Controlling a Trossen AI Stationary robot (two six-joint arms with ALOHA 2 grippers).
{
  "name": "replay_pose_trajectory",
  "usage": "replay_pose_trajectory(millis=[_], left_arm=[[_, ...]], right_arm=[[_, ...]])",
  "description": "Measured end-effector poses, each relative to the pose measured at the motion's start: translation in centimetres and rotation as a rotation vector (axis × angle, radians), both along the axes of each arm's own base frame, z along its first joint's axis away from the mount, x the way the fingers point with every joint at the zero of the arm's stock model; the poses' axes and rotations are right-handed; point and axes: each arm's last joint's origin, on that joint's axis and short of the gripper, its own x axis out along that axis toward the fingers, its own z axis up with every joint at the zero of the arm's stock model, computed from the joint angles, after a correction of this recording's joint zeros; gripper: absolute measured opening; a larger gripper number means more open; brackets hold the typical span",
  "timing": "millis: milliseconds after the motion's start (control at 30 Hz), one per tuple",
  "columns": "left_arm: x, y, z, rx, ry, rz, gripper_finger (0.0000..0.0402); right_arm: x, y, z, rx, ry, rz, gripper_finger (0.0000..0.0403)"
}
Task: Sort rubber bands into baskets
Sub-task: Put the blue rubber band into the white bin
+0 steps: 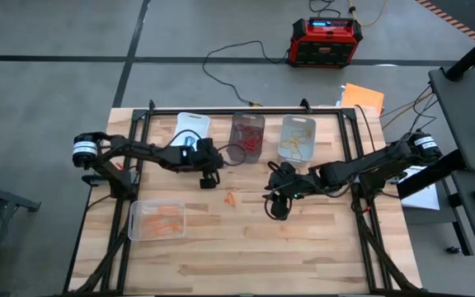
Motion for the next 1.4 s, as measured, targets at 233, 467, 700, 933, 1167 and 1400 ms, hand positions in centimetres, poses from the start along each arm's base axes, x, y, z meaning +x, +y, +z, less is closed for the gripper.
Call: replay_pose_trajectory(millis=[233,467,700,933,1167,1400], left_arm=[[0.0,0.0,0.0,0.031,-0.008,0.032,0.0001],[0.4,-0.4,-1.4,0.036,0.031,0.025,0.0],[0.7,-0.4,-2.4,0.071,0.055,0.046,0.0],[0.8,-0.7,-2.5,0.021,0.047,0.01,0.0],[0.8,-0.9,-2.5,-0.018,0.041,-0.02,0.0],[1.1,-1.0,-2.2,0.08,0.024,0.004,0.0]], right_arm=[[0.0,0.0,0.0,0.0,0.0,0.0,0.0128],[0.1,0.0,0.0,0.002,-0.008,0.0,0.0128],[0.1,0.0,0.1,0.004,-0.015,0.001,0.0128],[0.1,0.0,0.0,0.003,-0.015,0.002,0.0128],[0.1,0.0,0.1,0.002,-0.018,0.003,0.0128],[0.1,0.0,0.1,0.002,-0.018,0.003,0.0128]])
